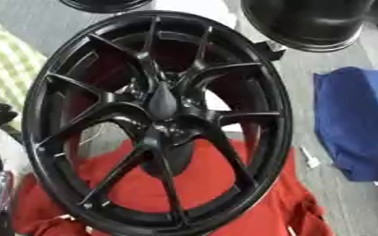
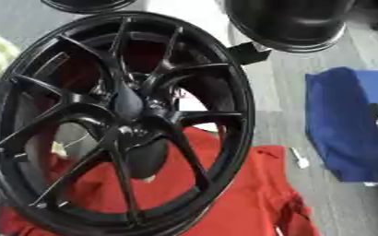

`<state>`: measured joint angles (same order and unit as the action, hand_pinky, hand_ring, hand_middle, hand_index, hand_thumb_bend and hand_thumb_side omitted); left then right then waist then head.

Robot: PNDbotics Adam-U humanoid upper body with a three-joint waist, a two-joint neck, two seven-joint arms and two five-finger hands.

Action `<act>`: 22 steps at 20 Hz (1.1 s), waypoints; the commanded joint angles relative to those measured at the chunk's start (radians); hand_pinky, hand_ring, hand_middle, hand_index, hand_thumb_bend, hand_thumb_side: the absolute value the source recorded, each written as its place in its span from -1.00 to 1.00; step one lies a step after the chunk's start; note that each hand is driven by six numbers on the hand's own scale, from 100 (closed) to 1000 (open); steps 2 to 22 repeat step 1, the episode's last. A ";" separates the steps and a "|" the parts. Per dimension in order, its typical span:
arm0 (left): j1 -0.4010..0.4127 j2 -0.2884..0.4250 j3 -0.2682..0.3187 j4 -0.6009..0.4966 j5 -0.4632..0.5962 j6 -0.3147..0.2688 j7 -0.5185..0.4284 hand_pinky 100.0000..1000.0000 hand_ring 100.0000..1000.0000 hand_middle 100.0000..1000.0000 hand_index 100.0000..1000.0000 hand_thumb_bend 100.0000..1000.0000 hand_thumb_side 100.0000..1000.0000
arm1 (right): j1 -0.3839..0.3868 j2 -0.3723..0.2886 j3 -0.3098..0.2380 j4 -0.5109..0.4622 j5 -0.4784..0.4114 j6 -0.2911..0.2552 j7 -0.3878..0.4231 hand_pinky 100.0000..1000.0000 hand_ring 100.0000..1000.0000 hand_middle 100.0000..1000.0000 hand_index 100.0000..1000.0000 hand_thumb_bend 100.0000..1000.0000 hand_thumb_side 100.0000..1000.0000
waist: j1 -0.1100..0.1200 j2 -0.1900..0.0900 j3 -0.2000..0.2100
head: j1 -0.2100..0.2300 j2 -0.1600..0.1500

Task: Pull the pin out of the wheel hub.

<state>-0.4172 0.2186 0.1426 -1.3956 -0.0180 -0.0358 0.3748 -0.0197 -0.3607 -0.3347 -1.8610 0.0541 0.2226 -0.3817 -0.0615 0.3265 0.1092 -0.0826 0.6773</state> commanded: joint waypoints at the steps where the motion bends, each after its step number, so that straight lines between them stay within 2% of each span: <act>1: -0.016 0.008 -0.005 -0.022 -0.004 -0.002 -0.006 0.27 -0.07 -0.16 0.43 -1.00 0.80 | -0.032 -0.002 0.024 0.000 -0.054 -0.044 -0.055 0.28 0.68 0.44 0.54 0.21 -0.51 | 0.006 -0.019 0.003 | -0.007 -0.018; 22: -0.016 0.008 -0.005 -0.022 -0.004 -0.002 -0.006 0.27 -0.07 -0.16 0.43 -1.00 0.80 | -0.032 -0.002 0.024 0.000 -0.054 -0.044 -0.055 0.28 0.68 0.44 0.54 0.21 -0.51 | 0.006 -0.019 0.003 | -0.007 -0.018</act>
